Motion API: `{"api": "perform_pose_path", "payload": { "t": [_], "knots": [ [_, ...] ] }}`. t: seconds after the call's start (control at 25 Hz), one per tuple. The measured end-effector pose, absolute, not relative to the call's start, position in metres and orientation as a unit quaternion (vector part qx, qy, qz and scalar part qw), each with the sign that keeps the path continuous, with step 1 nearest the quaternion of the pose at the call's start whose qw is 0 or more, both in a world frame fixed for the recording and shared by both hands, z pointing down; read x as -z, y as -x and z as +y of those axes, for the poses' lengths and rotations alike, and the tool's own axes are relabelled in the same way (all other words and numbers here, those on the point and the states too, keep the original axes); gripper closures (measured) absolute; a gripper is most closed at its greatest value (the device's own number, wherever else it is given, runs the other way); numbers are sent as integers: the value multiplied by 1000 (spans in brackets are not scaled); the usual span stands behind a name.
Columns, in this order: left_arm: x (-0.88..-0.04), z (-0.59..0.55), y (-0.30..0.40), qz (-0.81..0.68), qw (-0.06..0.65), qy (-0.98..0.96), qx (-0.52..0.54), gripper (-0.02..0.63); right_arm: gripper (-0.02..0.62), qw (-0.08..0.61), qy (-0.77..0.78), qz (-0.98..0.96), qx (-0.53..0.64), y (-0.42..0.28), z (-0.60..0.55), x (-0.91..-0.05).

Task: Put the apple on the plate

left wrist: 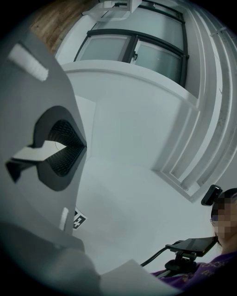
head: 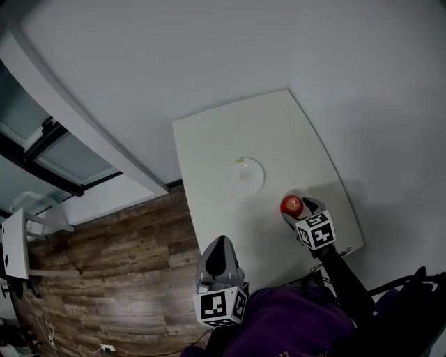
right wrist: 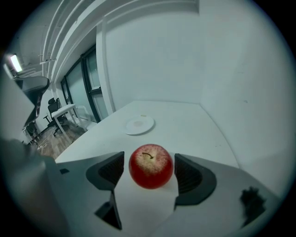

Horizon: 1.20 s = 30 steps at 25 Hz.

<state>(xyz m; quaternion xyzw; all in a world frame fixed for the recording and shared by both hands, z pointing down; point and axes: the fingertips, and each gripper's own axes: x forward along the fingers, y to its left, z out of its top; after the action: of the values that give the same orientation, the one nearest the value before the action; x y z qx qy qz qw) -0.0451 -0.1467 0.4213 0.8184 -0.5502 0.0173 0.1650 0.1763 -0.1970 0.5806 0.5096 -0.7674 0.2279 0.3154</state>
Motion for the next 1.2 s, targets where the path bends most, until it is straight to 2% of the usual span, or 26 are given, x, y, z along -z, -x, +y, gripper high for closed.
{"api": "perform_pose_path", "payload": {
  "t": [0.56,1.2],
  "knots": [
    [-424,-148,48,-557,165,-814,-22,600,267,353,-496,-762,-222,-178,-193,-596],
    [-424,-146,58,-567,163,-807,-24,600,268,338,-501,-769,-207,-172,-198,-589]
  ]
}}
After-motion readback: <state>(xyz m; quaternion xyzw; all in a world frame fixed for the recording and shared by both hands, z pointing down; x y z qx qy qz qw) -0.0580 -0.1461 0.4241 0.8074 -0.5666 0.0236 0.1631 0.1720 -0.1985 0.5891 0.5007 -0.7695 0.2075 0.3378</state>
